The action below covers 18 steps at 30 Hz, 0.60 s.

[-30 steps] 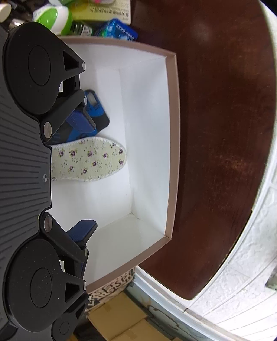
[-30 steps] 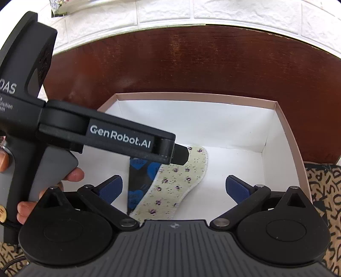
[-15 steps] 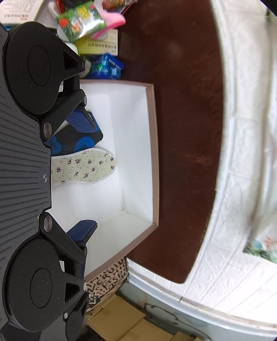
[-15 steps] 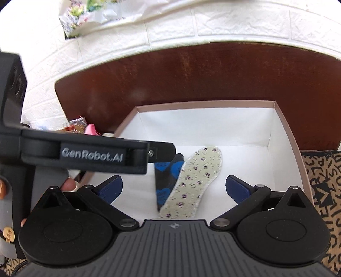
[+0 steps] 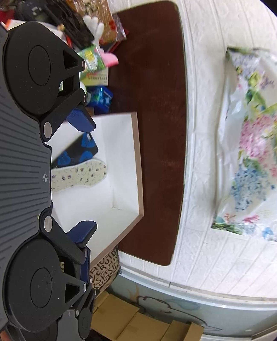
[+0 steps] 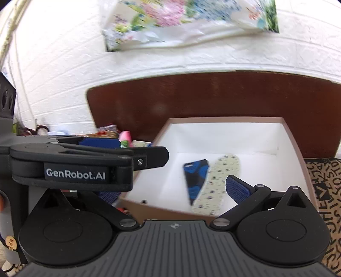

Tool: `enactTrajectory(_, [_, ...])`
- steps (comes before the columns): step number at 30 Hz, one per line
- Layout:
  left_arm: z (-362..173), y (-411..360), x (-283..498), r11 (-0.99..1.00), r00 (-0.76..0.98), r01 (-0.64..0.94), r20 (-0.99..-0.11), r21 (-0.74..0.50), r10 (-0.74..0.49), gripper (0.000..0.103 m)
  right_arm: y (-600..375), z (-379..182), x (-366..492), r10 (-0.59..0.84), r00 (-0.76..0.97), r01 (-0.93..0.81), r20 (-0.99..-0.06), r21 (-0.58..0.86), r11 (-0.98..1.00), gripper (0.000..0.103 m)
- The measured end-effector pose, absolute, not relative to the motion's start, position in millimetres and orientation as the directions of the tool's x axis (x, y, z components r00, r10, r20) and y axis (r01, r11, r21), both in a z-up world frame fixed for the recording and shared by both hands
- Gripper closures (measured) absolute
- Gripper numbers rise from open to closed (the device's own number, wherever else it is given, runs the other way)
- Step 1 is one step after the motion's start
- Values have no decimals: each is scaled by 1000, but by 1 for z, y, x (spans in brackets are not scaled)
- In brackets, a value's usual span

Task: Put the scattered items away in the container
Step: 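Reach the left tool to the packaged round snack and grasp it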

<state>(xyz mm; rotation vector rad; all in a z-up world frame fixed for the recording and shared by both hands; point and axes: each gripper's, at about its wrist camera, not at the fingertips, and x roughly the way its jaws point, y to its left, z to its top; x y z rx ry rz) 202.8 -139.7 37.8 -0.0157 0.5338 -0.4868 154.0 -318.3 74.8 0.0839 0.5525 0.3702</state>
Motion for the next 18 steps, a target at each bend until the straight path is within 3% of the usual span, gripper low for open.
enactTrajectory(18, [-12, -59, 116, 910, 786, 337, -460, -241, -413, 3, -256, 36, 73, 416, 802, -382, -428, 168, 909, 0])
